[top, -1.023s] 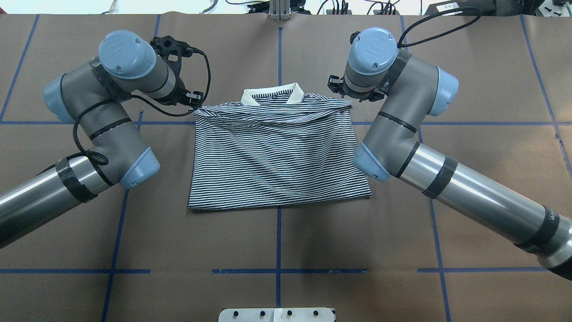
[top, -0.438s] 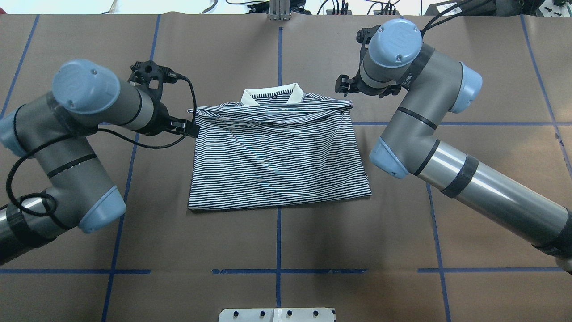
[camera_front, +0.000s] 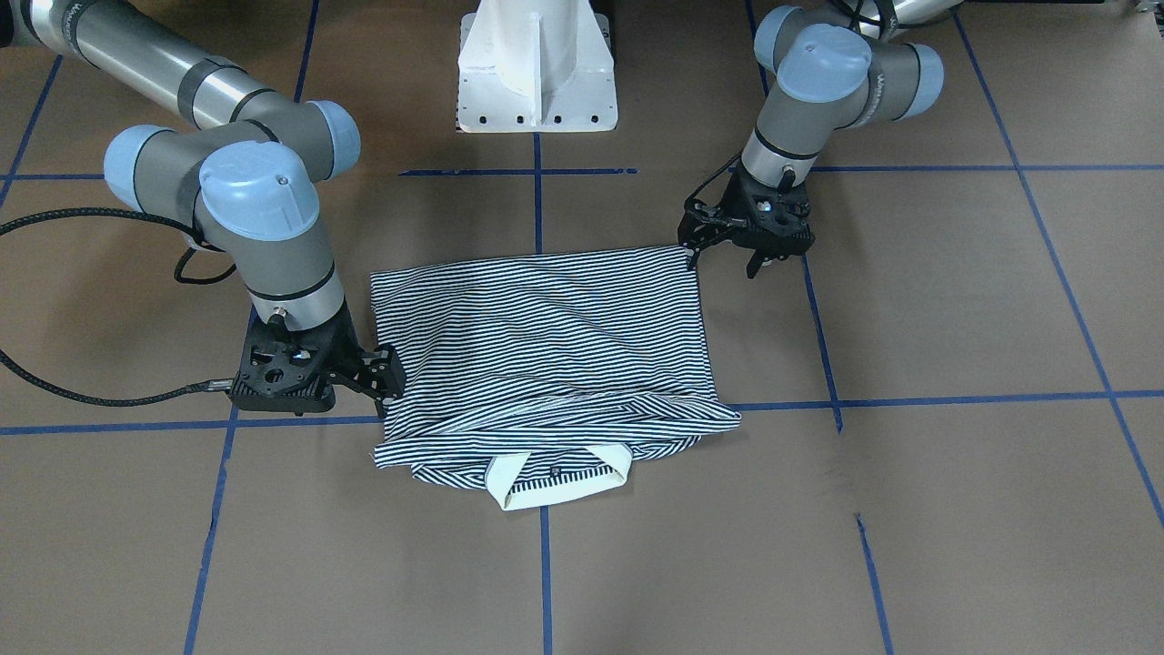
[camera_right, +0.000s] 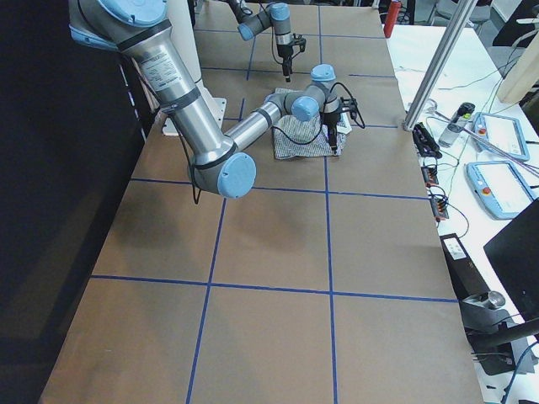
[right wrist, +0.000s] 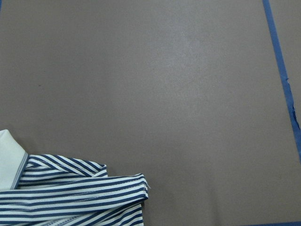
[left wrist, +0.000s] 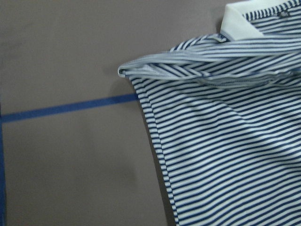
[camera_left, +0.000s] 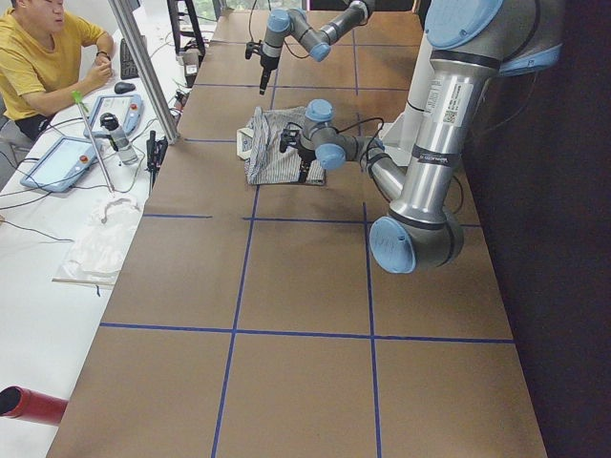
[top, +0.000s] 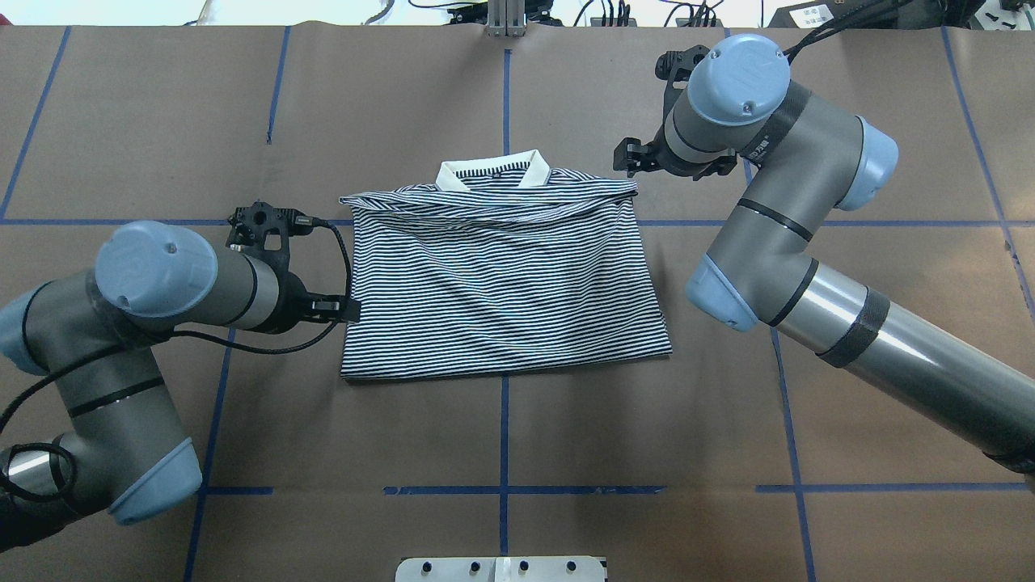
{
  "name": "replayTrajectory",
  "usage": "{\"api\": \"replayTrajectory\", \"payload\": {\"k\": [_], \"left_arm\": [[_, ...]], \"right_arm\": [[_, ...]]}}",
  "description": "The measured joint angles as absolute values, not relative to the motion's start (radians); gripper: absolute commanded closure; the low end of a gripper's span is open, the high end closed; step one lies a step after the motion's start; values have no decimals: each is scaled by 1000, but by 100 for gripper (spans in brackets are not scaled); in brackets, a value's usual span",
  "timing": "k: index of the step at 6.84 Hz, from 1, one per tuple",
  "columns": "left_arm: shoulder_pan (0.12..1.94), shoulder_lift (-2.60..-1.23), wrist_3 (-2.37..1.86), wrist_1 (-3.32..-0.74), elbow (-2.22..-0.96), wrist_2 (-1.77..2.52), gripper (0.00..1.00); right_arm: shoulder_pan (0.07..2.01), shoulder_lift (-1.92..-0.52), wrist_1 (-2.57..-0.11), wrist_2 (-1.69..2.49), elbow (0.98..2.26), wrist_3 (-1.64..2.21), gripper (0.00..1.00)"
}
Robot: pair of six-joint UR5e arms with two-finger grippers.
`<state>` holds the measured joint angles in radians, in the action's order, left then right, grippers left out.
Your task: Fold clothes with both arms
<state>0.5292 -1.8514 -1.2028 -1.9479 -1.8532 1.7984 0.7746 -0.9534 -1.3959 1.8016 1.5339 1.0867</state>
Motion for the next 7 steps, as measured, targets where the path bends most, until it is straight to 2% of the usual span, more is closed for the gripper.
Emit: {"api": "replayTrajectory", "payload": {"k": [4, 5, 6, 7], "left_arm": [[436, -1861, -1324, -1979, -1796, 1746, 53], [433, -1864, -1325, -1979, -1792, 1745, 66], [432, -1865, -1326, -1979, -1794, 1745, 100], [431, -1865, -1327, -1978, -1800, 1747, 100]], "right_arm": [[775, -956, -1396, 1800, 1540, 1090, 0], [775, -957, -1396, 1800, 1540, 1089, 0], [775, -958, -1396, 1800, 1540, 1089, 0], [775, -958, -1396, 1800, 1540, 1089, 0]]}}
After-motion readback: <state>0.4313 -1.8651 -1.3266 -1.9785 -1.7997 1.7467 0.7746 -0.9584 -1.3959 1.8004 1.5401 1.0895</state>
